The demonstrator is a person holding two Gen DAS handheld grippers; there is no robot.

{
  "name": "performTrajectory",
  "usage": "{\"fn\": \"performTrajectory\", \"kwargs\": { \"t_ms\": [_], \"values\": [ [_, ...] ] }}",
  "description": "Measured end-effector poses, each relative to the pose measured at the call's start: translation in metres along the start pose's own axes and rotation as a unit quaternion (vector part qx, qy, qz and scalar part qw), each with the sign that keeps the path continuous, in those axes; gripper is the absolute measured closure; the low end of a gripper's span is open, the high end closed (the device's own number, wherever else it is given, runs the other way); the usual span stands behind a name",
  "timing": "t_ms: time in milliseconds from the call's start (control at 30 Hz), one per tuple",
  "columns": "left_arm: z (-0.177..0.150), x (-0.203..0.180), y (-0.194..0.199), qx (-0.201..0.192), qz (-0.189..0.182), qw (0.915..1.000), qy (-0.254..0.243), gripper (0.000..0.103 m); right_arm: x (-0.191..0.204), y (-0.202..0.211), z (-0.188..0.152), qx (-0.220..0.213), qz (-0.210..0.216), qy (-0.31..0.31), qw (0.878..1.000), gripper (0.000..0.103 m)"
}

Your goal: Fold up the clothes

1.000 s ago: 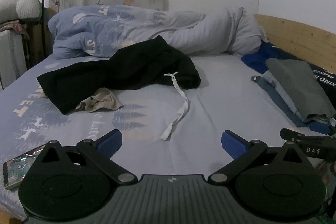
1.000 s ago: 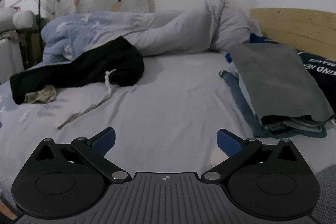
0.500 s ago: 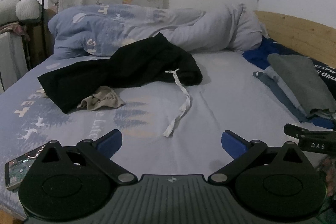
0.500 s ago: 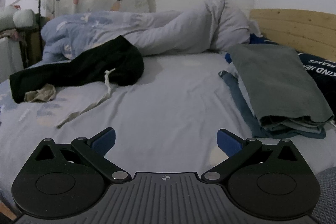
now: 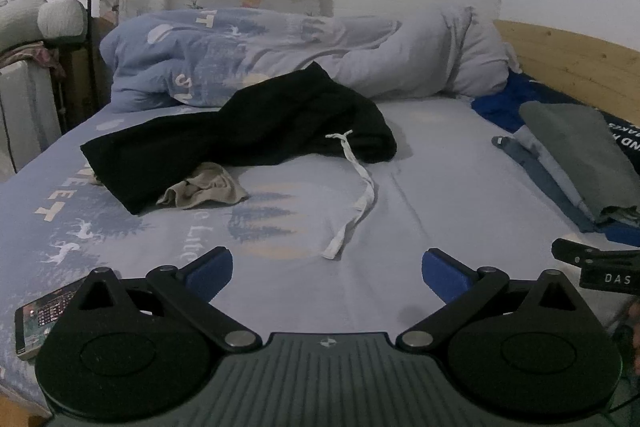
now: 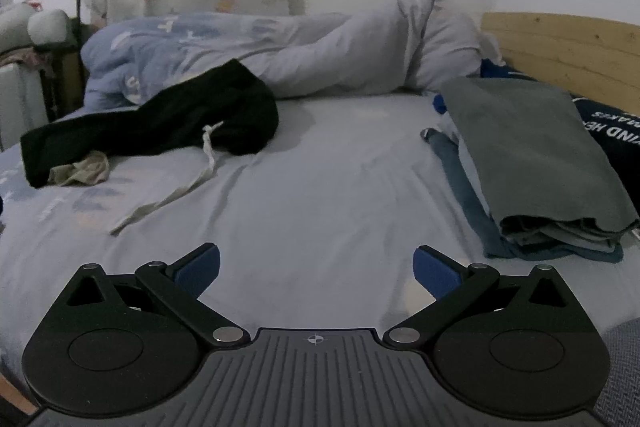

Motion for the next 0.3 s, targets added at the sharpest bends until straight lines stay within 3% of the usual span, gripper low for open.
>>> {"fn": "performTrajectory", "kwargs": {
  "t_ms": [300],
  "values": [
    [0.0000, -0.0001, -0.0006, 0.002, 0.003, 1.0000, -0.003, 0.000, -0.0013, 0.0008, -0.0011, 0.000, 0.002, -0.003, 1.000, 0.000]
  ]
}}
Point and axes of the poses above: each gripper's, at about its wrist camera, not at the fingertips, and y roughly against the way its jaws point, x to its left, z to its top, the point moved 5 cm from there along -y, roughly the way its jaws point, and after that the axes turned 15 degrees about -x, right-handed, at the moved point
